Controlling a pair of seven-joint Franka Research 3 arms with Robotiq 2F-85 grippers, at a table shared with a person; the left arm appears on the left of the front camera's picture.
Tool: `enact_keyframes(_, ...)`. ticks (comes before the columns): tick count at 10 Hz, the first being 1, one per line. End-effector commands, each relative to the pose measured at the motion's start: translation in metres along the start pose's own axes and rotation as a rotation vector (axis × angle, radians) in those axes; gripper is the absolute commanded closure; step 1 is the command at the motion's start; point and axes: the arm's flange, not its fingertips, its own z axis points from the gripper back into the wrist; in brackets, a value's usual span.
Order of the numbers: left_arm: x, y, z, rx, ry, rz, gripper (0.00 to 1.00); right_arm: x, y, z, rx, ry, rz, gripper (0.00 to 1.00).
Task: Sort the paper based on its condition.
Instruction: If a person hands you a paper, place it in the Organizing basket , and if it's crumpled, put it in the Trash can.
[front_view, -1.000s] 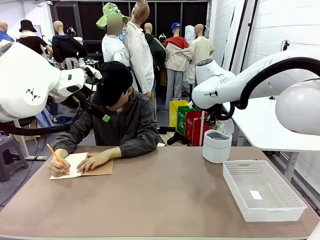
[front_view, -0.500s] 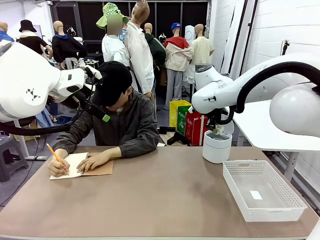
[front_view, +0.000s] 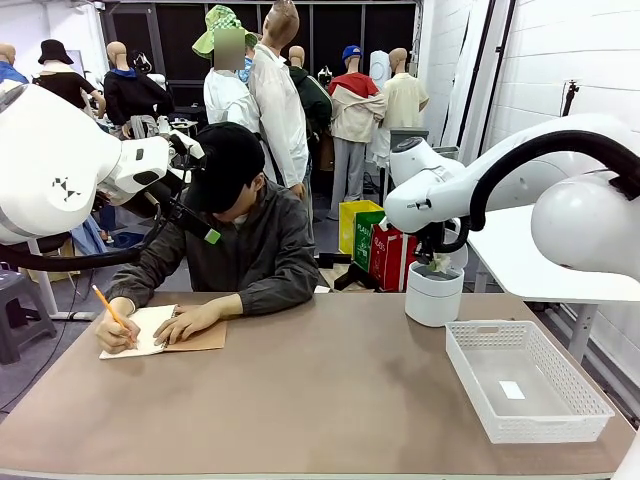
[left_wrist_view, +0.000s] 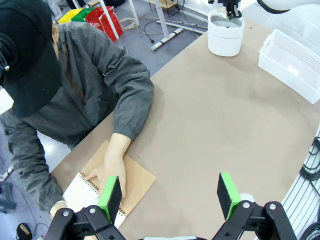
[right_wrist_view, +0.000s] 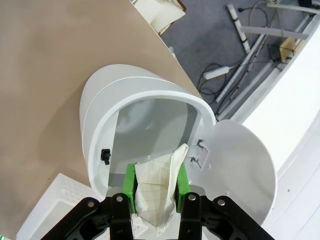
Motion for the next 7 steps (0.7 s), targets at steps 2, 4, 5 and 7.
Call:
enact_keyframes(2,-0.0004,-0.0002,0.0002,0.005,0.002,0.014,0.00,0.0113,-0.0042,-0.0047,-0.044,0.049,-0.018,0.52)
enact_keyframes(4,-0.0004,-0.0002,0.0002,0.005,0.002,0.014,0.00,0.0138,-0.0035,-0.0070,-0.045,0.048,-0.021,0.12)
enact_keyframes(5,-0.0004,-0.0002,0.0002,0.005,0.002,0.014,0.00,0.0142,-0.0031,-0.0061,-0.054,0.053,-0.029,0.00)
enact_keyframes(7,-0.0004,-0.0002,0.0002,0.005,0.002,0.014,0.00,0.0127,-0.0023,-0.0053,-0.061,0.053,-0.034,0.00)
